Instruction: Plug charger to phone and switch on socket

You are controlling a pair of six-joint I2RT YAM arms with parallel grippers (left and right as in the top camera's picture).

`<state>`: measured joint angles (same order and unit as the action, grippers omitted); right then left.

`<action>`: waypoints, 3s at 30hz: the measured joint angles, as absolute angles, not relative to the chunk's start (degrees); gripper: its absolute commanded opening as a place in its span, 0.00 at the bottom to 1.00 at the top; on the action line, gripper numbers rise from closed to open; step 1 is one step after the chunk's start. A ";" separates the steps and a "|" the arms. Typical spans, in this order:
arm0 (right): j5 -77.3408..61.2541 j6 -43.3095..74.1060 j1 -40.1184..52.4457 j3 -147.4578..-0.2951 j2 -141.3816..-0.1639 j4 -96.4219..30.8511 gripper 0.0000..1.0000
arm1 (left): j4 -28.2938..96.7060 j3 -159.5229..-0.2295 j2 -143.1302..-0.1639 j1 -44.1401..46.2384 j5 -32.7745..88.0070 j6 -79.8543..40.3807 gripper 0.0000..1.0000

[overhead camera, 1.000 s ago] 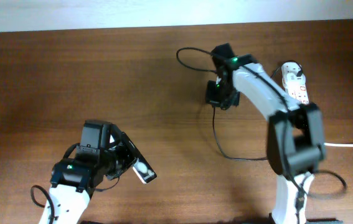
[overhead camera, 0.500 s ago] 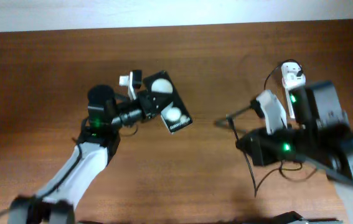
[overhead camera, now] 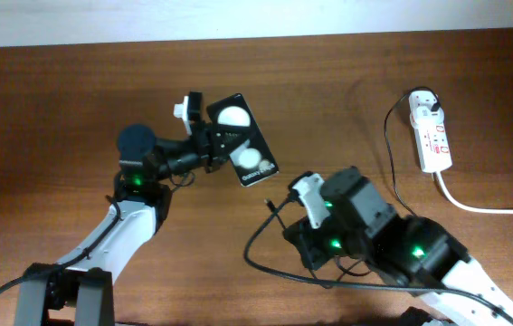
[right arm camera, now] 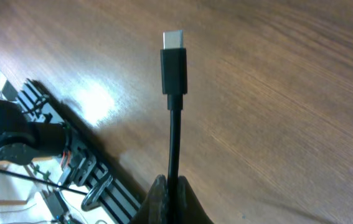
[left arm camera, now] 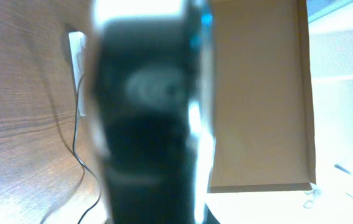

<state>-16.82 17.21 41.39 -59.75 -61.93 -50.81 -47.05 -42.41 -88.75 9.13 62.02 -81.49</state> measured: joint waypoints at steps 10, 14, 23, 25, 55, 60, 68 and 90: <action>-13.30 17.76 42.06 -59.70 -64.97 -44.91 0.04 | -46.52 -42.41 -88.75 5.45 67.37 -80.14 0.00; -13.37 17.69 42.06 -59.70 -64.97 -44.86 0.04 | -46.52 -42.41 -88.75 5.45 67.37 -79.96 0.00; -15.05 17.52 42.06 -59.70 -65.01 -43.31 0.04 | -39.86 -42.44 -88.79 5.45 66.52 -78.52 0.00; -15.07 17.52 42.06 -59.70 -65.45 -43.22 0.04 | -39.53 -42.41 -88.79 5.45 66.35 -78.19 0.00; -15.33 17.50 42.06 -59.70 -67.57 -41.50 0.04 | -39.40 -42.41 -88.79 5.43 65.67 -77.58 0.00; -15.68 17.54 42.06 -59.70 -67.59 -41.06 0.04 | -39.42 -42.44 -88.79 5.43 65.32 -77.58 0.00; -15.66 17.80 42.06 -59.70 -68.75 -40.82 0.04 | -39.42 -42.44 -88.79 5.43 65.39 -77.58 0.00; -14.52 18.00 42.48 -59.00 -68.86 -37.45 0.04 | -39.64 -42.59 -88.84 4.36 65.10 -71.99 0.00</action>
